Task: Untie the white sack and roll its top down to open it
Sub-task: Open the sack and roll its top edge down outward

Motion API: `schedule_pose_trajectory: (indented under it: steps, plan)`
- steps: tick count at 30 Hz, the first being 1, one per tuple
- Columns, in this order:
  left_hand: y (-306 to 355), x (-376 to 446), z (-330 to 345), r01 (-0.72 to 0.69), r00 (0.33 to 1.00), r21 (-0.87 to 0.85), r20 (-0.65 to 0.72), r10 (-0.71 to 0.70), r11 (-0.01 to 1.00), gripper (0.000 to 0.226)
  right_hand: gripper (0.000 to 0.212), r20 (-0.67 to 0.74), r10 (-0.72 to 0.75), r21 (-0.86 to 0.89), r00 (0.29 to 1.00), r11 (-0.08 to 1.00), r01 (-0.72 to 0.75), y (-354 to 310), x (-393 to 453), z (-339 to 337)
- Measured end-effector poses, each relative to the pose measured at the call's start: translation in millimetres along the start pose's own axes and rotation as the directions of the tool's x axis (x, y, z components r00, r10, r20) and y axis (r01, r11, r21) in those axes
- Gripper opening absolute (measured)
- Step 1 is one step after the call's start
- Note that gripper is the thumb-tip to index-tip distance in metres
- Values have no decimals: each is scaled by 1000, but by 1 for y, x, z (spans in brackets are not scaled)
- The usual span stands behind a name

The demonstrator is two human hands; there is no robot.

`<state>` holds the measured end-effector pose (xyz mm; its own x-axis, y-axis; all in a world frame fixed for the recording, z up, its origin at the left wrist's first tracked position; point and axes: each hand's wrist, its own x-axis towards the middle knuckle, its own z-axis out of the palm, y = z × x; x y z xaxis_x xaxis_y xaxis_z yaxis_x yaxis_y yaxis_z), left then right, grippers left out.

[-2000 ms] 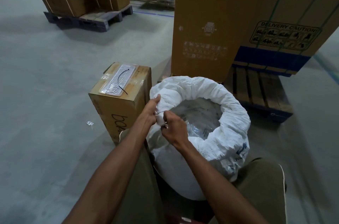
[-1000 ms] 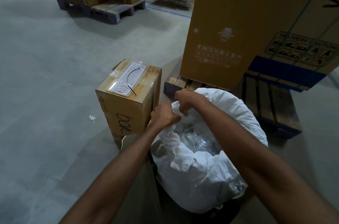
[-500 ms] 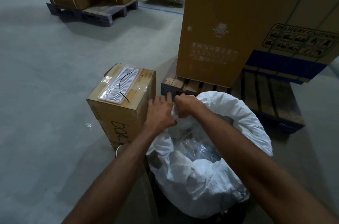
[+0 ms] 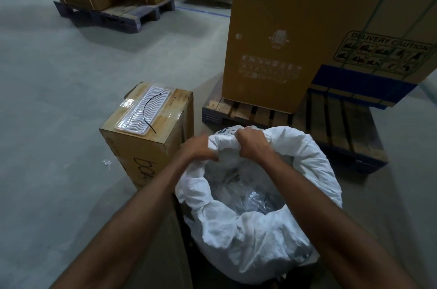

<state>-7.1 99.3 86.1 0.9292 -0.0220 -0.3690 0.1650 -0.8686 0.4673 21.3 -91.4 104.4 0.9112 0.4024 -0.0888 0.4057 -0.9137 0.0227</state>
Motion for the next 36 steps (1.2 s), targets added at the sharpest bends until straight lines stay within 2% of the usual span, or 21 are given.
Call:
schedule_pose_trajectory:
  steps: [2,4,6,8,10,11,13,15,17,19,21,22,24,26,28,31,33,35,36]
  plan:
    - [7,-3,20,-67,963,318,-227,145,946,82,40,50,33,22,998,999,-34,-1,1,-6]
    - [23,-4,33,-91,908,478,-320,270,874,86,42,169,77,37,983,996,-84,-2,5,-15]
    - [36,-1,45,-106,906,430,-330,265,897,86,44,303,113,50,946,990,-134,-1,8,-24]
    - [40,7,57,-106,910,310,-352,218,945,71,48,348,118,85,930,984,-157,6,9,-27]
    - [43,15,57,-85,940,152,-316,129,985,51,48,198,73,29,977,996,-81,15,5,-23]
    - [45,22,51,-57,968,69,-241,72,996,48,50,81,7,-58,997,998,-3,19,1,-17]
    - [46,31,31,-59,998,-36,-2,59,998,49,72,-33,-107,-246,994,965,96,27,-7,1]
    - [43,39,10,-90,965,-129,233,119,988,41,89,-99,-53,-232,994,972,28,38,-12,17]
    - [37,47,0,-67,944,-155,311,113,986,36,77,-100,79,-87,992,992,-88,50,-12,25]
    - [34,50,2,-90,969,-45,229,98,995,40,48,-50,148,22,988,989,-147,54,-10,25]
    - [34,49,17,-141,984,278,-63,164,950,48,35,-7,178,92,984,980,-176,51,-8,19]
    - [37,48,26,-140,944,446,-210,255,884,57,33,6,194,125,981,973,-193,48,-6,15]
    - [49,42,41,-183,844,594,-314,435,784,78,31,37,230,178,973,956,-233,45,0,7]
    - [59,43,55,-264,799,604,-299,521,752,87,31,109,262,228,959,932,-281,43,5,-1]
    - [66,49,64,-275,819,552,-294,492,787,84,36,208,262,261,943,914,-311,47,8,-6]
    - [77,59,64,-298,870,477,-220,441,827,54,55,274,212,281,938,915,-289,61,7,-3]
    - [84,67,56,-305,905,451,-137,402,839,41,71,166,134,214,977,962,-168,72,1,9]
    - [90,78,44,-285,947,384,-30,321,878,40,93,28,40,-3,999,999,-40,81,-5,24]
    - [93,84,37,-277,960,337,51,276,900,39,98,-14,23,-88,1000,996,-25,83,-6,30]
